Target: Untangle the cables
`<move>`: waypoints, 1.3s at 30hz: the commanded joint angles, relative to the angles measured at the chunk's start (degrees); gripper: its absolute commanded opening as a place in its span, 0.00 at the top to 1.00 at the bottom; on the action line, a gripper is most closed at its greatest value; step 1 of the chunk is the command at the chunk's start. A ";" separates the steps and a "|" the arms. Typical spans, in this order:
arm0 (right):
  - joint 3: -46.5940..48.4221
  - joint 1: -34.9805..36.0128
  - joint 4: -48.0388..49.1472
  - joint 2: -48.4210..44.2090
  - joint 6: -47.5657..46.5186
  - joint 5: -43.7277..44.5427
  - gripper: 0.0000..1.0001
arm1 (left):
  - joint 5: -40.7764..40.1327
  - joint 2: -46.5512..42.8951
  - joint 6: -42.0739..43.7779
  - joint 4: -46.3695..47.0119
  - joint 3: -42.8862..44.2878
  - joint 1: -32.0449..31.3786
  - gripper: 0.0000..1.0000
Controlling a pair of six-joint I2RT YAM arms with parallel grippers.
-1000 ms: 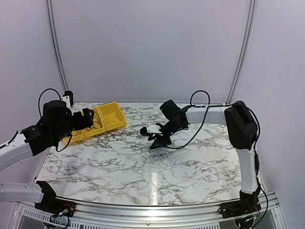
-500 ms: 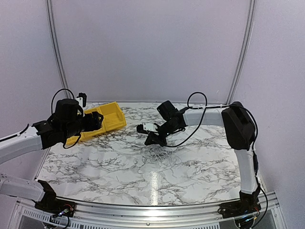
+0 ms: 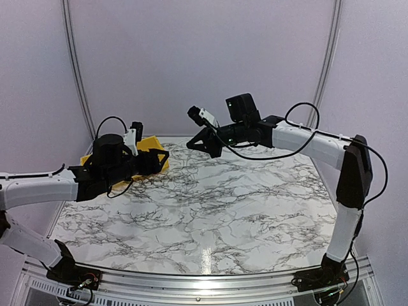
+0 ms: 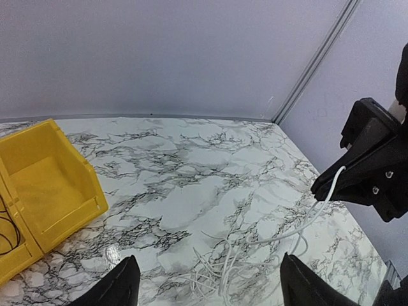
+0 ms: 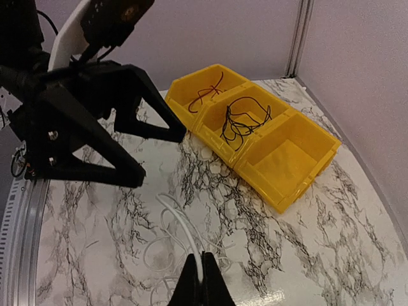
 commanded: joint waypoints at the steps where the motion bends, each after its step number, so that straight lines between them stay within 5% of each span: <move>1: 4.18 0.58 0.55 -0.96 7.01 0.16 1.00 | 2.45 6.15 0.56 11.95 1.39 -1.13 0.21; 13: 13.71 0.82 0.14 -2.58 13.92 -3.41 1.00 | 8.69 30.82 -5.67 25.80 11.67 -2.48 0.35; 22: 38.38 0.76 -1.24 0.50 22.21 -6.24 1.00 | 12.20 41.88 -10.02 27.22 13.18 -3.56 0.60; 30: 41.96 0.67 2.70 -2.36 20.72 -2.71 1.00 | 12.77 40.49 -10.24 27.22 9.64 -3.83 0.67; 39: 19.91 -0.29 3.79 -7.79 16.32 0.61 1.00 | -2.59 15.59 -8.45 18.08 -7.60 -3.82 0.44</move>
